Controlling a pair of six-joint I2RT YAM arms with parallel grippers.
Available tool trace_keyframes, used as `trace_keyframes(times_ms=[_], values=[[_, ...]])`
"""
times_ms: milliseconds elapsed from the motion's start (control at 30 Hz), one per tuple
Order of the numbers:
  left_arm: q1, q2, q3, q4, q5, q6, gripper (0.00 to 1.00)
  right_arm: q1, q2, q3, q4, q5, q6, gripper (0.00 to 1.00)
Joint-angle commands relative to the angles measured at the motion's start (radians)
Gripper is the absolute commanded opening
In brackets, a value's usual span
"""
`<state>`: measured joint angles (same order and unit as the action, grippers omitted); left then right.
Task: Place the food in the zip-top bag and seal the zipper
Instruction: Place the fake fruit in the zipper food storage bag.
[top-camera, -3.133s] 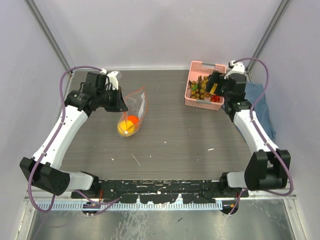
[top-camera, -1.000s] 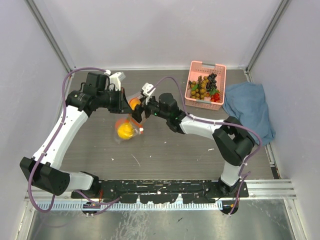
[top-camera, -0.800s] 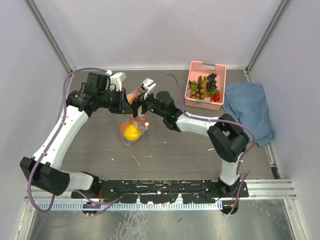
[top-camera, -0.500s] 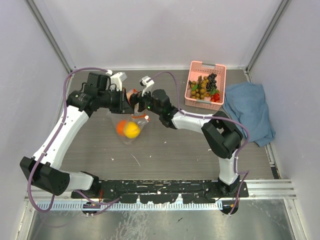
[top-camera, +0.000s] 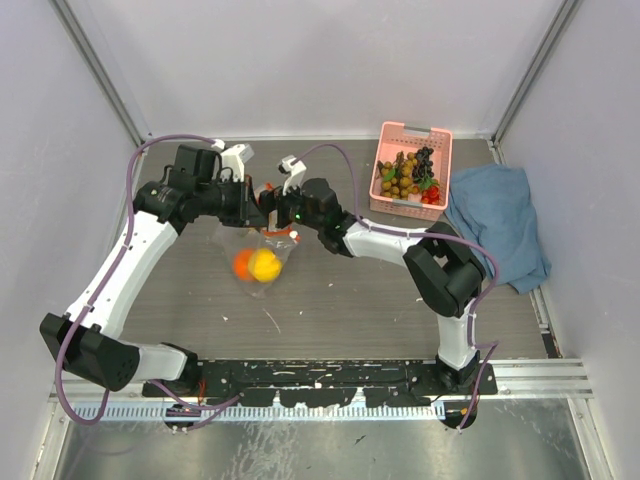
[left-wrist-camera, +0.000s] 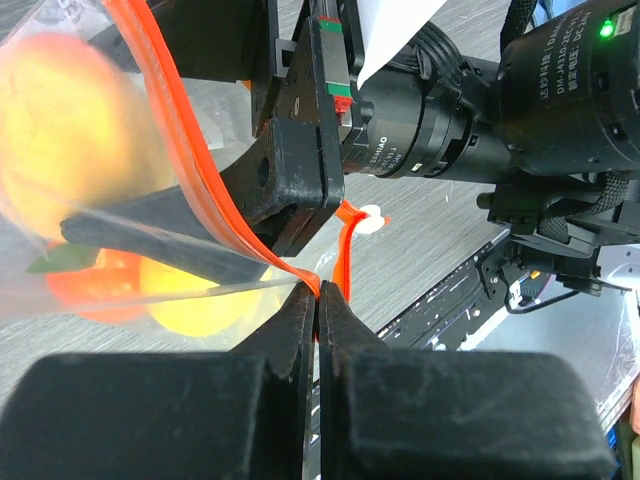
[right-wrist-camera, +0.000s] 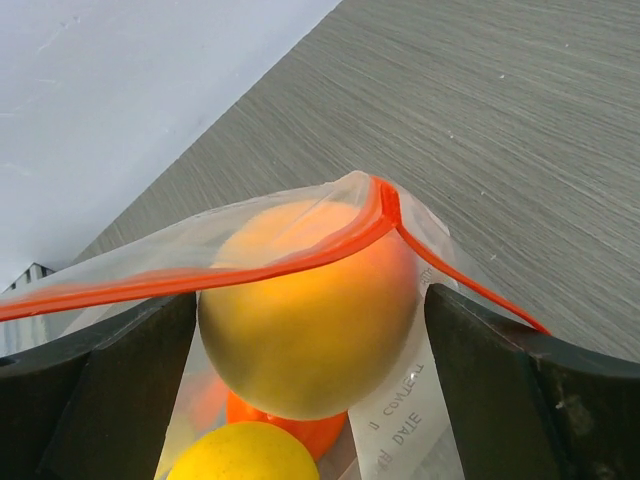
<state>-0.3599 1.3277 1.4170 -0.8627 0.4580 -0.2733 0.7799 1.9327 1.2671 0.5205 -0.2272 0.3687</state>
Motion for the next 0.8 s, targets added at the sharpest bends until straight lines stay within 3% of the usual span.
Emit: trace_keyframes(times_ms=[0,233,400,767], values=[[-0.006,-0.017,0.003,0.058,0.007,-0.006,0.0,0.005,-0.061,0.061,-0.008,-0.055,0.029,1.0],[-0.006,-0.03,0.003,0.057,-0.017,-0.007,0.0,0.004,-0.113,0.062,-0.048,-0.09,0.024,1.0],[-0.005,-0.036,0.004,0.055,-0.043,-0.01,0.0,0.002,-0.194,0.063,-0.17,-0.067,-0.052,1.0],[-0.005,-0.045,0.001,0.056,-0.077,-0.014,0.0,-0.021,-0.378,0.065,-0.573,0.3,-0.222,0.93]])
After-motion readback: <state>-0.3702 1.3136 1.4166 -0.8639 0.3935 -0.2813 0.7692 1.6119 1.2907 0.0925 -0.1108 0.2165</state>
